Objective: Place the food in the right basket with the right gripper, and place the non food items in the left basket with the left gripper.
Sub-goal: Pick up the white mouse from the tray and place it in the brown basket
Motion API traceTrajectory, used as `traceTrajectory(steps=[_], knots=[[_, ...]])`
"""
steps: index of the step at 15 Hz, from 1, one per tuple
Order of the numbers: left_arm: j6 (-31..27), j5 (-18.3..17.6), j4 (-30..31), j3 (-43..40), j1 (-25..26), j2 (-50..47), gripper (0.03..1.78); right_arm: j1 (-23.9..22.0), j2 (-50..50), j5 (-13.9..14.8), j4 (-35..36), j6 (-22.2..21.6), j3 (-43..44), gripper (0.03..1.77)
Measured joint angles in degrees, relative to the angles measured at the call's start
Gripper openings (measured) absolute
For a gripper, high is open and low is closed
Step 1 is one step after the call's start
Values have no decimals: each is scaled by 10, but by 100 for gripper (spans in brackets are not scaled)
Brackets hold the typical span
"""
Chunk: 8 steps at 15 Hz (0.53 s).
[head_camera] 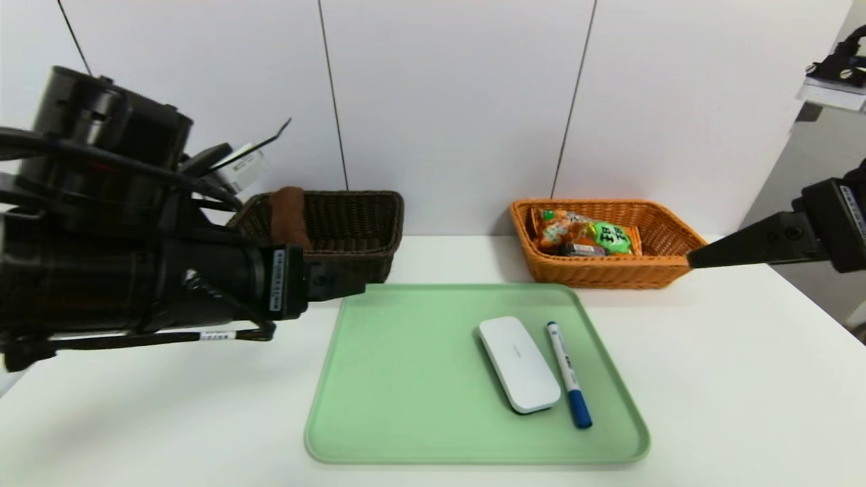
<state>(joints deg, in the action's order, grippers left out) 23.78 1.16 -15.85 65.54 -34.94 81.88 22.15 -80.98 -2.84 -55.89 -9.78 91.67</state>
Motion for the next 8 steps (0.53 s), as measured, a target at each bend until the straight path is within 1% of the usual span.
traceTrajectory(steps=[3,5,8], knots=[[20,33,0,57,-36,72,169,25,3,14,57,24,-32,169],[43,49,0,92,-59,119,169,28,1,15,58,24,-36,169],[111,75,-2,154,-93,186,169,26,-6,15,58,22,-39,169]])
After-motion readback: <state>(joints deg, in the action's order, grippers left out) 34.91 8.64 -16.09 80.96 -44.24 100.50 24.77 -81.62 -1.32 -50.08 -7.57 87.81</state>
